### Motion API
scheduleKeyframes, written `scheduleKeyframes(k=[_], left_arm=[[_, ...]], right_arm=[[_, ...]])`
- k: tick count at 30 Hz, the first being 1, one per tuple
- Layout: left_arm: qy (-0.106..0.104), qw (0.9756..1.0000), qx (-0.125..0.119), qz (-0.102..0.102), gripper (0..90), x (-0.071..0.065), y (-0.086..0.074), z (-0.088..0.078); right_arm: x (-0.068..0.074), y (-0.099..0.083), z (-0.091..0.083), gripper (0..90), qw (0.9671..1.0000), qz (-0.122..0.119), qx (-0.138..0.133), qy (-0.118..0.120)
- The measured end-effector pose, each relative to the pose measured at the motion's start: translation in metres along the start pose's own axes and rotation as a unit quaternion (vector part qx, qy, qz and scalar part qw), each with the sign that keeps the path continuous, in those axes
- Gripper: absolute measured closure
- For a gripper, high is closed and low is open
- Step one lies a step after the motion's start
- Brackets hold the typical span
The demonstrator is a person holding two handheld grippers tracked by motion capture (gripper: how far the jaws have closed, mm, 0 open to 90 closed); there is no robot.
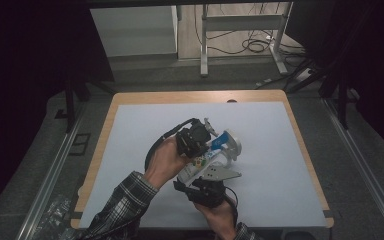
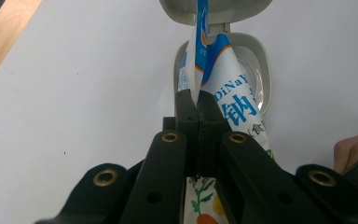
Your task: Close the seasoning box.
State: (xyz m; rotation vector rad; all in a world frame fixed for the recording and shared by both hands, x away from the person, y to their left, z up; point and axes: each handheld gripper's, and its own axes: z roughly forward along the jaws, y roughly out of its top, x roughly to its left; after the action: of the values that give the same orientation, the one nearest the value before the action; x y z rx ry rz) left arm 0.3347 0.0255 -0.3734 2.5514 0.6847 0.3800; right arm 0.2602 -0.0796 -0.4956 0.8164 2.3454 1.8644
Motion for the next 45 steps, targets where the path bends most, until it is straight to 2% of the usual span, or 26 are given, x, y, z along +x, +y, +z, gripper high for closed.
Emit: scheduleKeyframes(k=[45], left_arm=[[0.002, 1.0, 0.008, 0.003, 90.0, -0.0012, -0.002, -0.0028]], right_arm=[[0.0048, 0.0054, -0.0003, 72.8, 0.9999, -0.003, -0.009, 0.011]])
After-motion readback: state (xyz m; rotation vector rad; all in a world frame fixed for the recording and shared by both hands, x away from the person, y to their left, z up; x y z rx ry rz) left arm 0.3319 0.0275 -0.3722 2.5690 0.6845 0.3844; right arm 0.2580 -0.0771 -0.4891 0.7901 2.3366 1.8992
